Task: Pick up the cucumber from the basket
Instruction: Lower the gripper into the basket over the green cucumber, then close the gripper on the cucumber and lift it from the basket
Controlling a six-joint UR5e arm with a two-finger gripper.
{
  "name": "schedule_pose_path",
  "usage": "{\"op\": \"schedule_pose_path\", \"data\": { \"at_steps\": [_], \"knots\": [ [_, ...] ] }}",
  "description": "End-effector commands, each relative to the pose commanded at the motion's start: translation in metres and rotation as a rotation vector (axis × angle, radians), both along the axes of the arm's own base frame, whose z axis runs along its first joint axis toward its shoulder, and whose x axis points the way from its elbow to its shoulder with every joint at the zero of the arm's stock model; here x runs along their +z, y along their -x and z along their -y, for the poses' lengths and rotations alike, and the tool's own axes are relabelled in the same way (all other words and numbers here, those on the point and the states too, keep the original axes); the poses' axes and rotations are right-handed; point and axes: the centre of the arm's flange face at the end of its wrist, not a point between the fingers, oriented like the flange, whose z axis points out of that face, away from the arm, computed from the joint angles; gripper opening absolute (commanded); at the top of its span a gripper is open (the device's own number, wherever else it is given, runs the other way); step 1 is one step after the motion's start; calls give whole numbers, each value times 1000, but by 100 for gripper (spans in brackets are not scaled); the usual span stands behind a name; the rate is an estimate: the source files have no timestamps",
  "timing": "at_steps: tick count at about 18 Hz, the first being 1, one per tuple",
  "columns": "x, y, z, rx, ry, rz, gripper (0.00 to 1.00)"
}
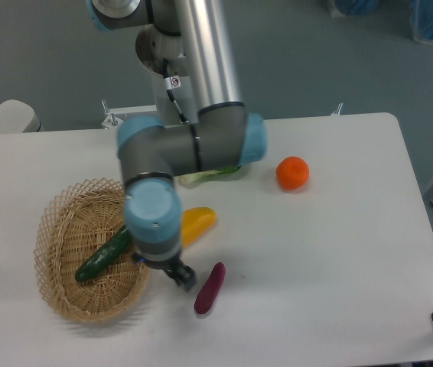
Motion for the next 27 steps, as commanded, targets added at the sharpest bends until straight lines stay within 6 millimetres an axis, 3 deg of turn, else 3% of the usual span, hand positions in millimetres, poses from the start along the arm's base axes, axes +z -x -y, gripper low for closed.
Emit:
{"op": "schedule_pose_path", "data": {
  "at_steps": [3,9,19,20,24,27],
  "knots": [
    [-10,-25,-3,18,20,8,100],
    [-32,-57,-14,29,54,16,100],
    [-55,-74,-25,53,47,4,100],
    [-59,-74,-25,53,47,4,94],
    [-59,-78,-26,103,47,-2,49],
    [-52,-80,-26,142,39,-6,37]
  ]
}}
